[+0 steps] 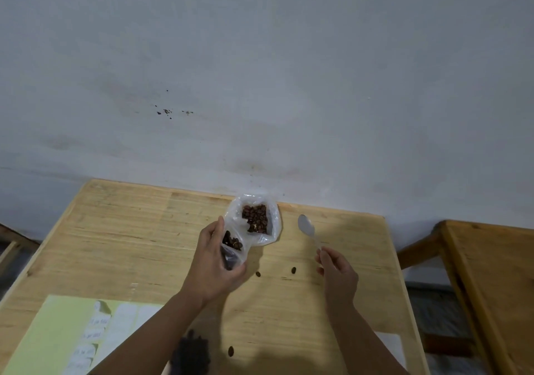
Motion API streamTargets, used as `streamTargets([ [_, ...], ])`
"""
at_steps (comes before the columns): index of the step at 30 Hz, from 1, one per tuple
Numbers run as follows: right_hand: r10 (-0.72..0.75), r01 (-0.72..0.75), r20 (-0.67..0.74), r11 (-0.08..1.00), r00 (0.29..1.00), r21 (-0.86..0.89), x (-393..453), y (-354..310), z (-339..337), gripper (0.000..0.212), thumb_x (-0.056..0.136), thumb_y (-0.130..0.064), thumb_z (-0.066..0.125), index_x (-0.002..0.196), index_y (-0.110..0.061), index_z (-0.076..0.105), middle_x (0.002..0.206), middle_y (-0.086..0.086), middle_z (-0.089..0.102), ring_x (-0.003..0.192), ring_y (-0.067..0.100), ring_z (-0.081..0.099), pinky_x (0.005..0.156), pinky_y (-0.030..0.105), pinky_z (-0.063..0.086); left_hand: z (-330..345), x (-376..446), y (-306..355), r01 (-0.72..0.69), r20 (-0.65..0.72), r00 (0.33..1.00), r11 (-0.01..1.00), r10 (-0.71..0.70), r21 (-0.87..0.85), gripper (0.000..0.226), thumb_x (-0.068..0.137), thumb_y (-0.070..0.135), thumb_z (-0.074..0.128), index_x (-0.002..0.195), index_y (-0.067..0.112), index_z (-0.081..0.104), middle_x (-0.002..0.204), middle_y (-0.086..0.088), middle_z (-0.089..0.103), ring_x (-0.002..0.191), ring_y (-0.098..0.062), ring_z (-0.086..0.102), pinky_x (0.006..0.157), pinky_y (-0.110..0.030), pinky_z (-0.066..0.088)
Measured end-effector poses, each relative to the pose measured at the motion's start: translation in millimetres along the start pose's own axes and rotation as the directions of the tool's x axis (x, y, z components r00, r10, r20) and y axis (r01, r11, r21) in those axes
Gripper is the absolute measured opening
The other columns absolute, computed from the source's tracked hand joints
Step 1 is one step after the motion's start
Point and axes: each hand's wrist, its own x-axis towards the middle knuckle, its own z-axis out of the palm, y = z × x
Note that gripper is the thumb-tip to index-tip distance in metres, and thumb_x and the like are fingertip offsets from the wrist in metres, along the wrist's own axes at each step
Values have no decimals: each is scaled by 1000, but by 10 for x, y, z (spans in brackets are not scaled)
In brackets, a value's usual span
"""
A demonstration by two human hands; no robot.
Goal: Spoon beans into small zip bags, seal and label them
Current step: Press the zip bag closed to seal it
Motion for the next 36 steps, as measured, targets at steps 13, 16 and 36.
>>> streamTargets([
  [13,-155,159,39,929,987,-335,248,232,147,14,84,-11,65,98,-14,68,80,-2,67,73,13,60,68,23,44,167,-104,94,-2,-46,999,993,8,118,110,65,38,81,151,20,14,140,2,25,116,13,21,100,-11,24],
  [16,-194,191,29,914,981,-359,244,238,180,13,83,-9,66,95,-7,69,81,6,70,71,16,61,67,24,45,165,-105,140,-10,-57,998,993,17,116,110,65,34,82,151,18,15,140,0,26,119,13,21,100,-7,23],
  [36,-340,547,607,815,718,-190,-1276,-1206,489,19,88,-19,62,85,-5,73,78,19,70,76,38,63,77,34,48,-757,-336,468,-381,39,920,915,389,-136,126,55,63,77,151,12,11,136,3,26,122,23,21,96,6,19],
])
